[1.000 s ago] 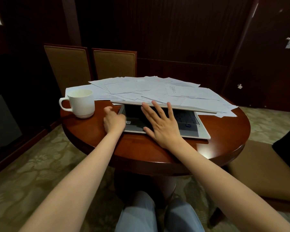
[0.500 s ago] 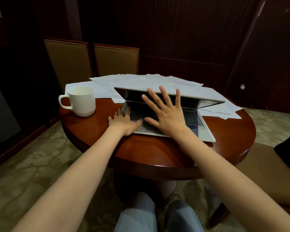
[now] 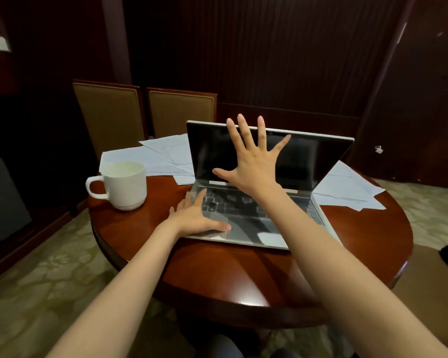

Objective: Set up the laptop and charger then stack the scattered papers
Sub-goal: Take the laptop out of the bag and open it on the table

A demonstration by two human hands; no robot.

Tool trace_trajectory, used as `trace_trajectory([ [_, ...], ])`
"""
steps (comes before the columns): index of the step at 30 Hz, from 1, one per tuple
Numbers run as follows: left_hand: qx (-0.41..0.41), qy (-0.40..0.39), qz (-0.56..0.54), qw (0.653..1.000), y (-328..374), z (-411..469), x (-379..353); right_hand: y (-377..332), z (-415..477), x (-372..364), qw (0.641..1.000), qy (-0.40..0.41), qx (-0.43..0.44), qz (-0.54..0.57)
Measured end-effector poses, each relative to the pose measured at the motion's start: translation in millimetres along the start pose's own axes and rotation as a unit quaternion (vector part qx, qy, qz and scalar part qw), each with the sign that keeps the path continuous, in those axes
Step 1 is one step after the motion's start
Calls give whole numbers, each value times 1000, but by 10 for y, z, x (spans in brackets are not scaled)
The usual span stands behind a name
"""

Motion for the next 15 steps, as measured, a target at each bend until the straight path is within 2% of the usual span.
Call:
trace_trajectory([
  [9, -3, -24, -7, 1000, -15, 90, -1, 231, 382, -58, 996, 39, -23, 82],
  [13, -10, -22, 6, 1000, -17, 103, -17, 400, 426, -135, 989, 98, 21, 106],
  [15, -9, -24, 12, 1000, -13, 115, -21, 456, 434, -155, 989, 97, 31, 104],
])
Point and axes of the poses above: each hand's wrist, its own z-axis towards the middle knuckle, its own x-axis out of the back of the hand, y = z × x, the point moved 7 cm from there along z, towards the middle knuckle, and after that the axes turned 3 degrees about x, right-handed, at the moved point
